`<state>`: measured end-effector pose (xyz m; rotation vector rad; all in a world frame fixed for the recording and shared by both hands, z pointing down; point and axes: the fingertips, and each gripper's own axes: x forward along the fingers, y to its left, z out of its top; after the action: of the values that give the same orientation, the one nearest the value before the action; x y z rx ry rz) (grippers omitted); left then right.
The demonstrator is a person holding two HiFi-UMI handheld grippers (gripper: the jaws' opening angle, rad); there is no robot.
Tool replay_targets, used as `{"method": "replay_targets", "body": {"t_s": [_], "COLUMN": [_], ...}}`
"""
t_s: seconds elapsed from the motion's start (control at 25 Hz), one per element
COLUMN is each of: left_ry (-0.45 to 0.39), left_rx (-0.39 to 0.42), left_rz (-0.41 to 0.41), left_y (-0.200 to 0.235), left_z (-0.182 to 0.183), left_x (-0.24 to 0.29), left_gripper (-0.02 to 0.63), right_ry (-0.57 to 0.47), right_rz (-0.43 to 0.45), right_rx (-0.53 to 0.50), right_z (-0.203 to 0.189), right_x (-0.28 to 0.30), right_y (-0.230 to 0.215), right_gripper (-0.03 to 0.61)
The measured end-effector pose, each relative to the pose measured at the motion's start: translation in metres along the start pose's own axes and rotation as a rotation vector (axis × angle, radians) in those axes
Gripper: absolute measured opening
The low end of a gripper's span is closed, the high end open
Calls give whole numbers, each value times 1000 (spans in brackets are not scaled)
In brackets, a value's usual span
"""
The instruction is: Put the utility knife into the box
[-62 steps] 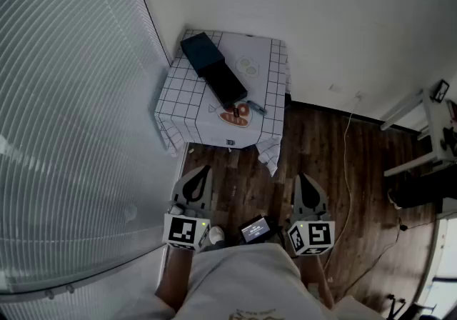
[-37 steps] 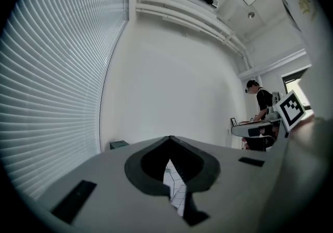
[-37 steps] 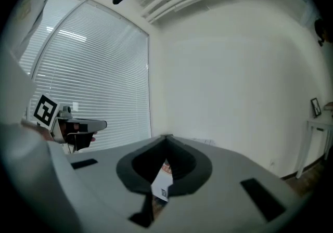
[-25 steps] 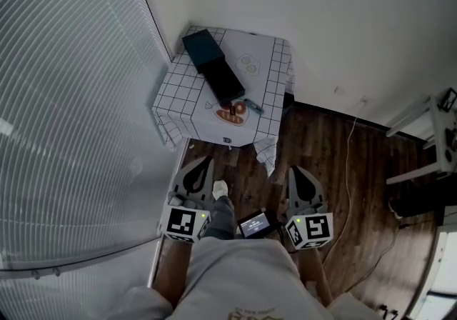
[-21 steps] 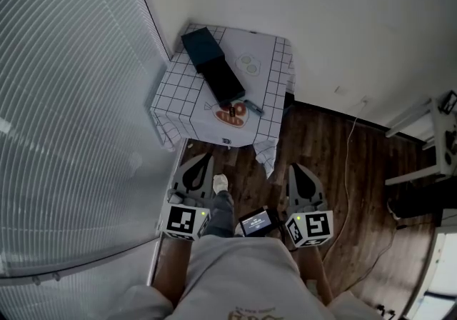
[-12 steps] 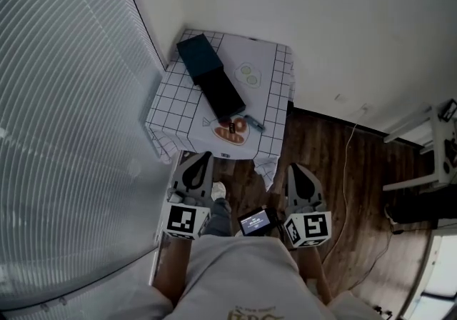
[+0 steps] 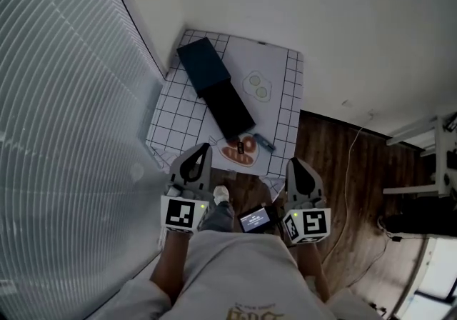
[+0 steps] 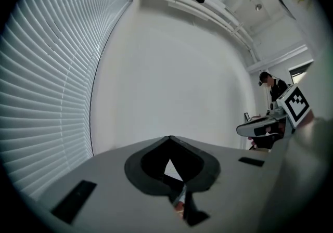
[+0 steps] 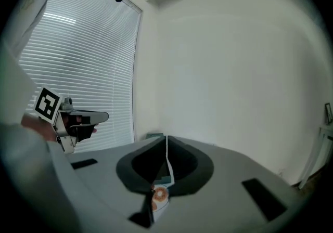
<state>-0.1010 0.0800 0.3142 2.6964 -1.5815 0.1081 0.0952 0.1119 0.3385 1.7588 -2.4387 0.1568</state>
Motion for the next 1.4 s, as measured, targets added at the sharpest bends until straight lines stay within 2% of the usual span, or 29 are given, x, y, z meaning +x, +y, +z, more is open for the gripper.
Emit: {"method": "replay_targets", "body": {"t_s": [0.28, 0.56, 1.08, 1.4], "left_ry": [19, 41, 35, 64], "left_rx": [-1, 24, 34, 34], "left_rz": [-33, -81, 3, 13], "left_y": [30, 30, 23, 19], "left_z": [-6, -16, 3, -4], "left_x": [39, 73, 120, 134], "left_gripper": [6, 6, 6, 6], "right_ry": [18, 48, 29, 64], "right_rz": [-37, -67, 20, 58], "right_rx": [-28, -59, -61, -43], "right_z": [-5, -7, 10, -5], "right_x": [45, 62, 97, 111], "right_y": [-6, -20, -61, -74], "right_gripper": [8, 17, 29, 29]}}
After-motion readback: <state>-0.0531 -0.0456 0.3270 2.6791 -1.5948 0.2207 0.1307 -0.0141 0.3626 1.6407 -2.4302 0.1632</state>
